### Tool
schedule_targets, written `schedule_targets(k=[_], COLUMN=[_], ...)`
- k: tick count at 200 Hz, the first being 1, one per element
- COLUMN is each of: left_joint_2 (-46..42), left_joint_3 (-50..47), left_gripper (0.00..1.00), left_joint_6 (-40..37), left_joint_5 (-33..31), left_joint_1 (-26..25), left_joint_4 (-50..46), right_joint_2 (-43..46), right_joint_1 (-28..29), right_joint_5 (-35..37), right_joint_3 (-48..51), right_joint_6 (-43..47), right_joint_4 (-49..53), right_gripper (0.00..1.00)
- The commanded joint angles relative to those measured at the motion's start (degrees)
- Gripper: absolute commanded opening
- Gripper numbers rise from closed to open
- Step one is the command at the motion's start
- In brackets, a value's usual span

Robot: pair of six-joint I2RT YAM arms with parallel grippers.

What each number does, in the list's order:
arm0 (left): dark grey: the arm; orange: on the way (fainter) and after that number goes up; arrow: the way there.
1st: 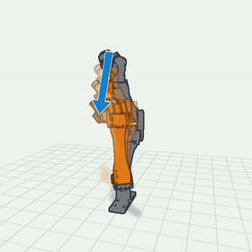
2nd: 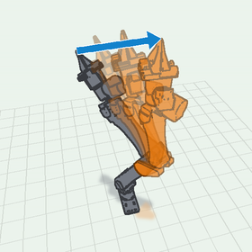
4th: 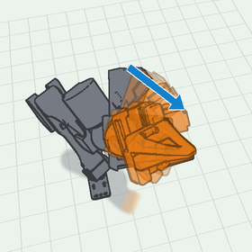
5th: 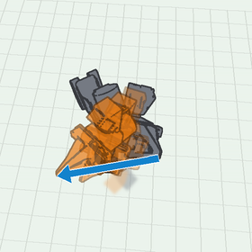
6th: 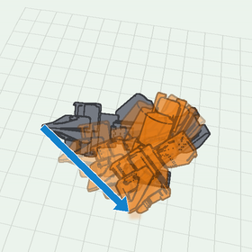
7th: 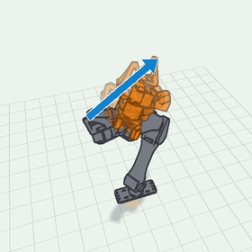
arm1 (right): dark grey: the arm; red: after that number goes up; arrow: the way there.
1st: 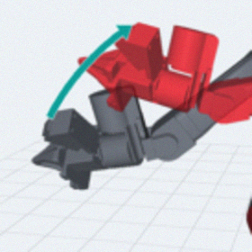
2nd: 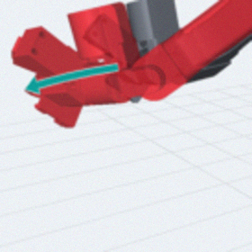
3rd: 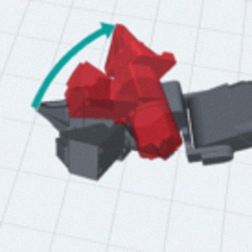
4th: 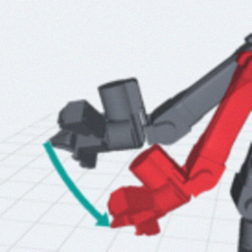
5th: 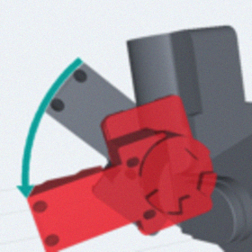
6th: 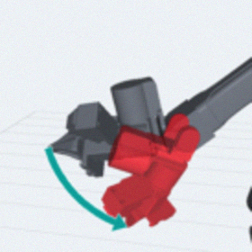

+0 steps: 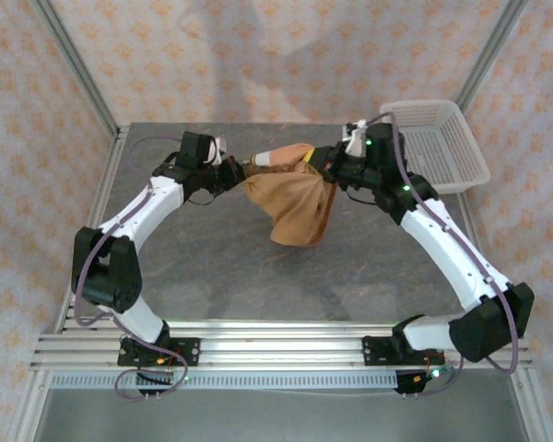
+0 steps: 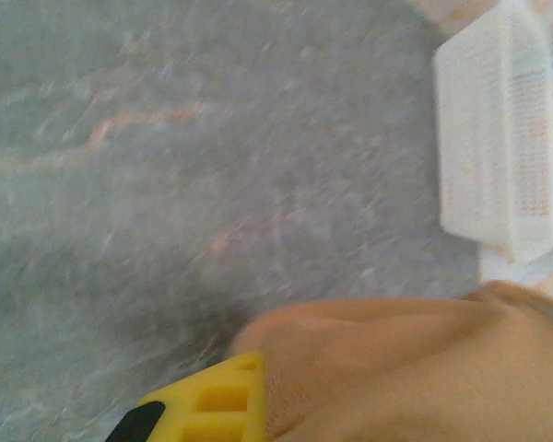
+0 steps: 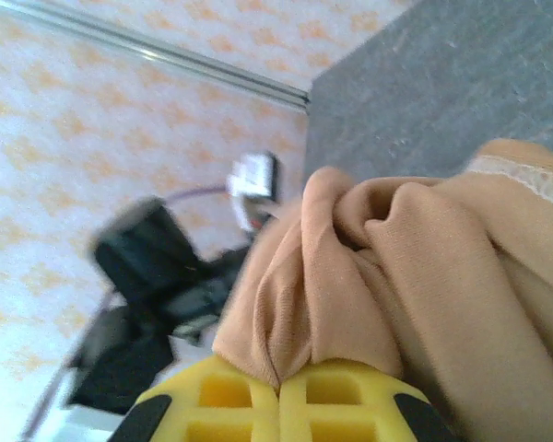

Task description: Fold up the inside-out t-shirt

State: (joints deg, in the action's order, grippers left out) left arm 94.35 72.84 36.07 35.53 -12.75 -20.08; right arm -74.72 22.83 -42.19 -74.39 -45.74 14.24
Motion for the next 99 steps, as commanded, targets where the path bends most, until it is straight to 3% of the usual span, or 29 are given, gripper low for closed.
schedule_targets(k=[1,35,63,85,99], left_joint_2=[-1.3,-7.0,-10.9,-11.3,-11.4], left_joint_3=[-4.6,-10.9,-12.1,-9.9,-8.3], left_gripper=[0.0,0.0,0.0,0.46,0.62], left_joint_6=[-1.6,0.2,1.5,-1.6,-7.4], left_joint_5=[0.4,-0.9,-0.1,-0.4,-1.4], left_joint_1=[-0.1,-0.3,-2.7,-5.6,-8.2], left_joint_4=[3.1,6.8,9.7,7.1,4.2], right_joint_2=[3.4,2.4,-6.7,-13.6,-15.6], right_joint_1=[-3.6,-5.7,-5.3,-5.1,-5.2], right_joint_5=[-6.4,-4.8,-3.7,-4.3,-5.7], right_joint_3=[3.4,9.3,12.4,13.0,13.8], right_joint_6=[-5.3,-2.8,1.6,4.4,4.0], right_joint_4=[-10.7,-10.5,-6.6,-5.9,-8.1], right_gripper=[0.0,0.0,0.0,0.0,0.0])
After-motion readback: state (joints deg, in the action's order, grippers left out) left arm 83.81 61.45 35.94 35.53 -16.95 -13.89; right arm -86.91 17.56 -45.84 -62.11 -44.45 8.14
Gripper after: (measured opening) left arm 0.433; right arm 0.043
